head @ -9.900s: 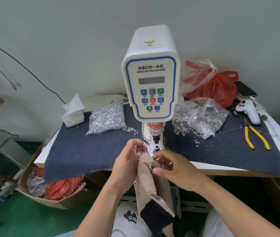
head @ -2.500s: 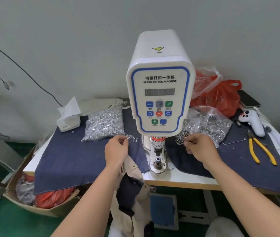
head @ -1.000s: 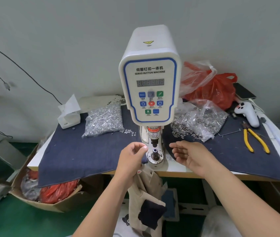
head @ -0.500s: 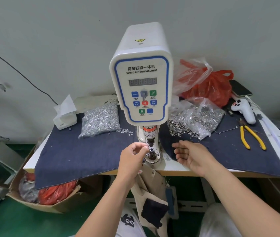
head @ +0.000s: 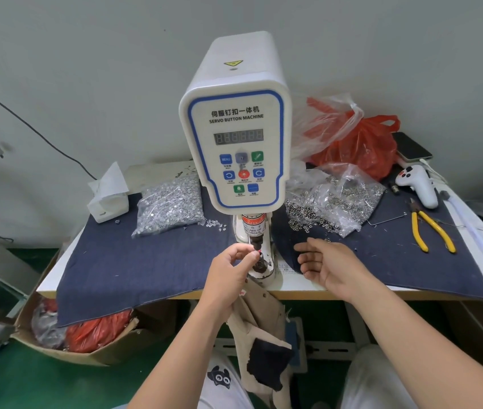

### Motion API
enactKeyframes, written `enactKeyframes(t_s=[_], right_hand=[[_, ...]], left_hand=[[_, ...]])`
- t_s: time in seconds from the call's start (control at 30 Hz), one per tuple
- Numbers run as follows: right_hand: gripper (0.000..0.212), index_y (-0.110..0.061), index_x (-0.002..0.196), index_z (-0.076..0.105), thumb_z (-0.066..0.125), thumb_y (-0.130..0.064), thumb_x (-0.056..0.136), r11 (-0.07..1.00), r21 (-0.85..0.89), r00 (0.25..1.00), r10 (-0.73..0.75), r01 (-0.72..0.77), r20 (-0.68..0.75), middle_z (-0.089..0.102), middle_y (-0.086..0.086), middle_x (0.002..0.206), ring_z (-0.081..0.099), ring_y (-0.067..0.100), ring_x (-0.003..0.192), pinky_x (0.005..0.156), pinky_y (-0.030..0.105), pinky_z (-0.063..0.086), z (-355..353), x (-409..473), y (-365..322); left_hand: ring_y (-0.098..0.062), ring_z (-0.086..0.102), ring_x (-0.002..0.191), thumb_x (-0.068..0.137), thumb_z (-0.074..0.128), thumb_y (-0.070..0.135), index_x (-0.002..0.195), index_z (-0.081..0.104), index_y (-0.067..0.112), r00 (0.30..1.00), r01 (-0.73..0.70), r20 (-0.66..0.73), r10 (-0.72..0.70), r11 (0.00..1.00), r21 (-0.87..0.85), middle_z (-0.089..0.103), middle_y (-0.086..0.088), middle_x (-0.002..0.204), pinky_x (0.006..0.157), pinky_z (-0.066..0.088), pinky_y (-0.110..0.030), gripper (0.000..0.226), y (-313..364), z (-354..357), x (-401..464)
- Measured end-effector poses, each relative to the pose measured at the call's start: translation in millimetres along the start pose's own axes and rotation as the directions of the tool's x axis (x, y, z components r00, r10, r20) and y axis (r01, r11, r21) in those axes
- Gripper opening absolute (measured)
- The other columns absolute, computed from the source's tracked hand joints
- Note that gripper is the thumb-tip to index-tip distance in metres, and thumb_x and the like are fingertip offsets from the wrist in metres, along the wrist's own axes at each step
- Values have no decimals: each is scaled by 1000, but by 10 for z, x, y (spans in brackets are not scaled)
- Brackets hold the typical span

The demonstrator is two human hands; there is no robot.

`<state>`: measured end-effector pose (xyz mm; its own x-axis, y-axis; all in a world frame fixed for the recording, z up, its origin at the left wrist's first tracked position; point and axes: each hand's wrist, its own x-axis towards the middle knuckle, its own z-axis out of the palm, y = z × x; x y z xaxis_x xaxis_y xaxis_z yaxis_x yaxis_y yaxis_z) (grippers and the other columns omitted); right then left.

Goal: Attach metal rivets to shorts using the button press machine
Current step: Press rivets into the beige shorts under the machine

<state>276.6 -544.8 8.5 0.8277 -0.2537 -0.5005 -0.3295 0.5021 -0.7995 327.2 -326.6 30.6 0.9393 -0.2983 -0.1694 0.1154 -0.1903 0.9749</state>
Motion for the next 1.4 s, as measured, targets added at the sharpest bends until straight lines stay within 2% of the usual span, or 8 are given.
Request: enactKeyframes(t_s=[0.3, 0.53, 0.63, 0.73, 0.93, 1.07, 1.23, 1.4], right_hand=[[34, 2, 107, 72, 52, -25, 107, 1000, 26, 1000, -6, 5, 27, 69, 11, 69, 64, 19, 52, 46, 27, 52, -48, 31, 29], [35, 2, 107, 72, 52, -26, 107, 999, 33, 999, -2, 1, 32, 69, 11, 69, 63, 19, 52, 47, 28, 52, -46, 24, 21], [33, 1, 107, 72, 53, -26, 106, 999, -10, 999, -32, 32, 35, 68, 11, 70, 63, 18, 53, 48, 27, 52, -27, -18, 30], [24, -6, 104, 75, 56, -21, 104, 976, -180, 992, -116, 125, 56, 69, 10, 74, 62, 18, 57, 52, 27, 51, 39, -122, 59], [18, -39, 100, 75, 65, -25, 97, 609, -648, 888, -283, 458, 362, 76, -14, 97, 68, 2, 81, 76, 19, 55, 247, -483, 202], [40, -48, 133, 56, 64, -33, 96, 276, -791, 828, -34, 546, 559, 61, -28, 116, 59, -5, 102, 85, 13, 47, 300, -583, 308], [8, -35, 97, 65, 67, -41, 93, 236, -812, 837, -10, 534, 548, 66, -15, 92, 61, 4, 87, 77, 27, 48, 324, -584, 306], [14, -28, 92, 59, 58, -39, 100, 360, -775, 846, -86, 519, 526, 62, -9, 78, 54, 9, 71, 71, 38, 46, 225, -591, 163]], left_hand=[[11, 60, 73, 98, 71, 35, 87, 71, 43, 998, -67, -18, 68, 997, 47, 72, 16, 91, 47, 46, -15, 13, -29, 29, -10], [-2, 61, 72, 98, 68, 34, 103, 68, 43, 1000, 25, -15, -24, 1000, 18, 72, 18, 90, 48, 46, -19, 10, -51, 14, 18], [-10, 42, 48, 93, 61, 23, 106, 71, 24, 988, 153, -7, -155, 978, -143, 59, 5, 67, 44, 37, -25, 17, -32, -48, 16], [-15, 30, 44, 86, 56, 23, 101, 60, 11, 985, 172, 86, -149, 856, -487, 58, -2, 79, 40, 30, -24, 20, -17, -187, -40], [-15, 27, 49, 85, 49, 25, 98, 52, 13, 970, 238, 213, -114, 599, -764, 56, -4, 81, 46, 27, -27, 18, 37, -403, -191], [-13, 20, 46, 87, 44, 25, 96, 51, 11, 948, 282, 318, 2, 458, -843, 44, -2, 80, 45, 26, -25, 18, 108, -486, -248], [-13, 17, 44, 86, 43, 26, 97, 52, 11, 943, 265, 323, 81, 405, -875, 40, -1, 80, 39, 32, -24, 20, 179, -568, -253], [-13, 29, 45, 85, 49, 32, 91, 55, 15, 982, 134, 187, 22, 617, -775, 40, 0, 73, 48, 24, -28, 20, 182, -793, -207]])
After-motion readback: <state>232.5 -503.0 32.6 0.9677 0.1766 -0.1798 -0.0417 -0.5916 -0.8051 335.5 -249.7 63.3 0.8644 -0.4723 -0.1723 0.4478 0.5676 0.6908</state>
